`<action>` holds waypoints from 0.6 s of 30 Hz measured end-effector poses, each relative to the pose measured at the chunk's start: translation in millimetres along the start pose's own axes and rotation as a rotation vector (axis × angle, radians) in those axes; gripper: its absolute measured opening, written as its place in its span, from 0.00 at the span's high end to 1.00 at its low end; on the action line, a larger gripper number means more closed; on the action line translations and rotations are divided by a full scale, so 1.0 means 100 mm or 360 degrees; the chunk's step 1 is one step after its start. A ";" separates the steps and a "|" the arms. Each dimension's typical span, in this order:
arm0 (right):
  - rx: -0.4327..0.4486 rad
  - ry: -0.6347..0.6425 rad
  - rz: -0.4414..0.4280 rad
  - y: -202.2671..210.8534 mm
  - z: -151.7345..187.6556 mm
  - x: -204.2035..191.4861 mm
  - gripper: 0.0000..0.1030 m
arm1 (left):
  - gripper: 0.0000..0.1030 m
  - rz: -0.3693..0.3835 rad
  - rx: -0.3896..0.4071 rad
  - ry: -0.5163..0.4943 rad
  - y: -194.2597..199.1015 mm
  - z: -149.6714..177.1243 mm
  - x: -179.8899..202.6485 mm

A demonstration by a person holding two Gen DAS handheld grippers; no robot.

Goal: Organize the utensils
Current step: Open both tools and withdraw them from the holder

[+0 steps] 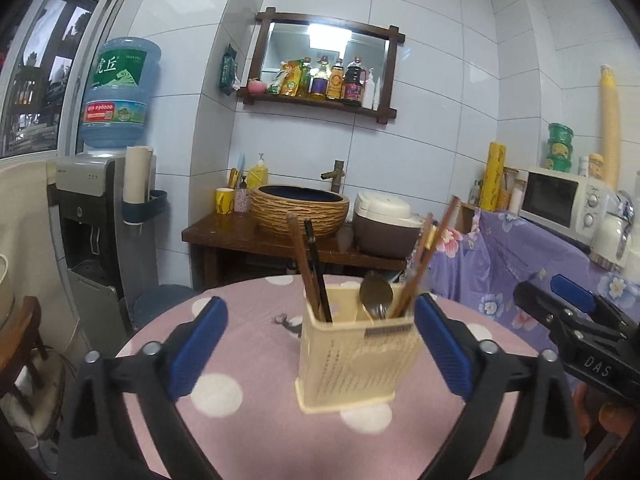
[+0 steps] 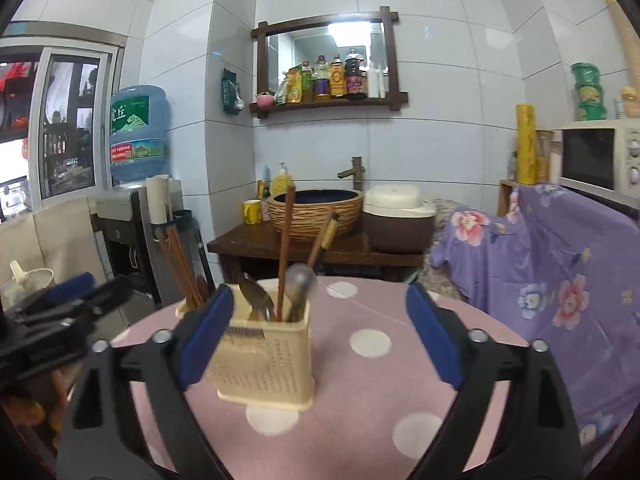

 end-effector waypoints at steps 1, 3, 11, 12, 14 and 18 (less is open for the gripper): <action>-0.0017 0.0023 0.0012 0.11 0.11 0.02 0.13 | 0.05 -0.0002 0.0015 -0.0003 0.14 0.08 0.01; -0.0053 0.0076 0.0046 0.32 0.34 0.03 0.10 | 0.05 -0.0011 0.0014 -0.0010 0.39 0.24 0.05; -0.0058 0.0145 0.0062 1.25 1.25 -0.01 0.06 | 0.05 -0.0253 0.0033 0.0005 1.32 0.86 0.23; -0.0057 0.0142 0.0068 1.34 1.32 -0.02 0.06 | 0.05 -0.0275 0.0020 0.0002 1.38 0.90 0.26; -0.0037 0.0157 0.0076 1.54 1.45 -0.04 0.06 | 0.05 -0.0261 -0.0018 0.0007 1.51 1.01 0.33; -0.0022 0.0178 0.0061 1.83 1.57 -0.09 0.06 | 0.05 -0.0228 -0.0038 -0.0012 1.69 1.11 0.43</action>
Point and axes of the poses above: each gripper's, at about its wrist camera, not at the fingertips, and y roughly against the way its jaws point, x to its right, z to its underside, the point moved 3 cm from there along -y, roughly the way its jaws point, and after that the axes turned 14 degrees about -y, right-handed, at the moved point
